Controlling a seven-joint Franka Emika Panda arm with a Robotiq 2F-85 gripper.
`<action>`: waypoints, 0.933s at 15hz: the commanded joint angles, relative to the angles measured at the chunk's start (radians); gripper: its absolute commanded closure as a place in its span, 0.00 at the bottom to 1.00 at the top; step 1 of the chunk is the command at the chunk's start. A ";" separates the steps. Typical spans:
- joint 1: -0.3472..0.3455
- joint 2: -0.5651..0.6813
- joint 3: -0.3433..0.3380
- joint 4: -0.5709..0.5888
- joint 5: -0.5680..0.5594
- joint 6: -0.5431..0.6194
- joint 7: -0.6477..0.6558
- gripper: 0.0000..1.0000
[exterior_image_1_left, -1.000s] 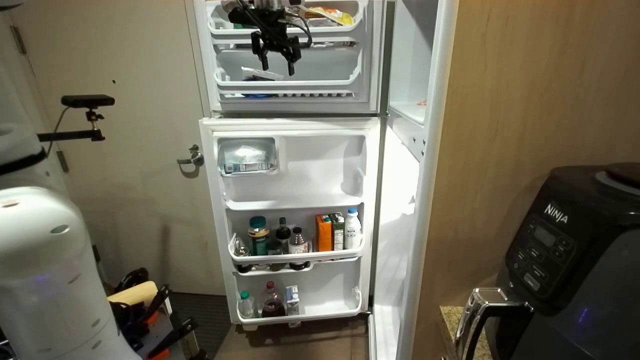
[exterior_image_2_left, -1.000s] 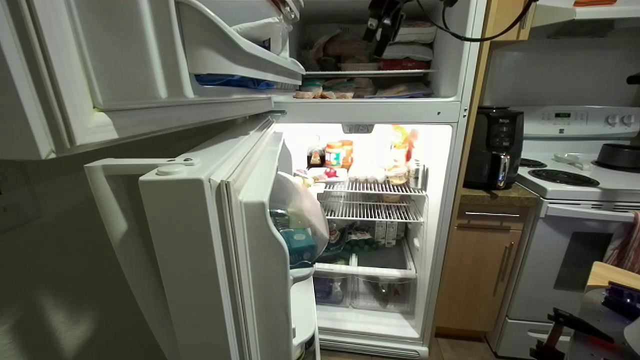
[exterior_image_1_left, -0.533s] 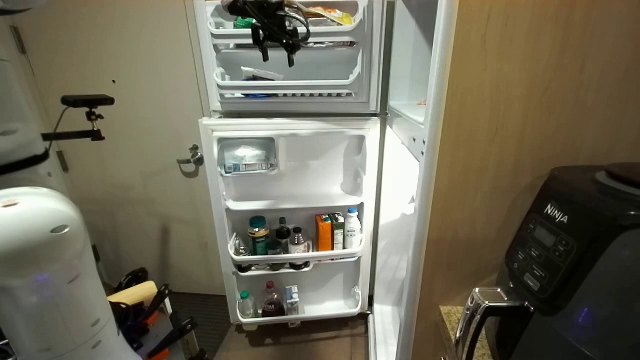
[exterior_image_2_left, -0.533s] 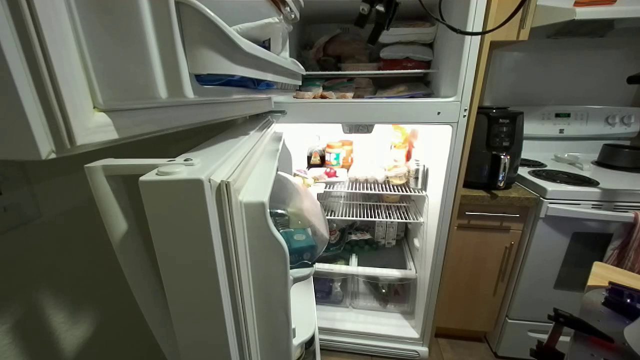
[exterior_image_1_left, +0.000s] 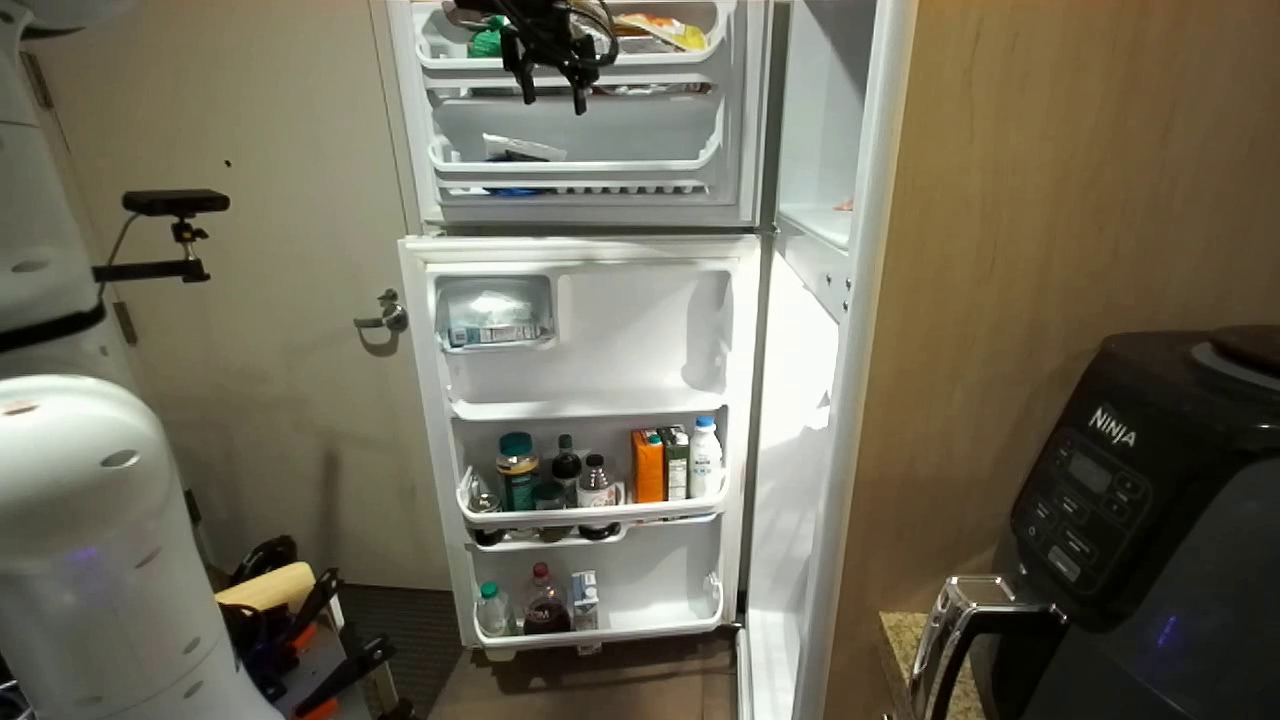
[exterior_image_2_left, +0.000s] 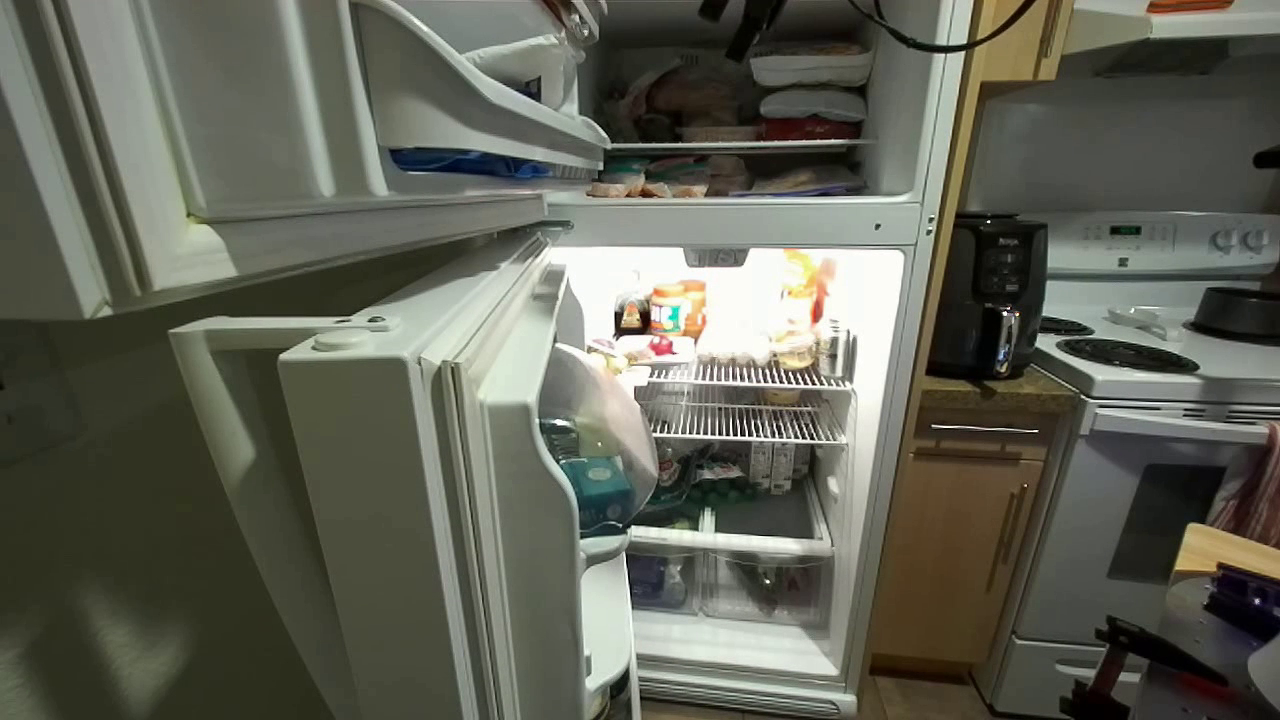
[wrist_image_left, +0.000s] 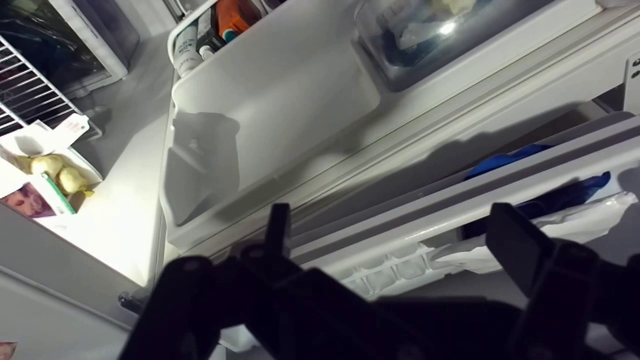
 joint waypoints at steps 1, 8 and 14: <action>-0.005 0.018 -0.007 0.052 0.017 -0.051 0.042 0.00; 0.000 0.019 -0.012 0.070 0.012 -0.029 0.134 0.00; 0.004 0.025 -0.008 0.076 0.014 0.014 0.299 0.00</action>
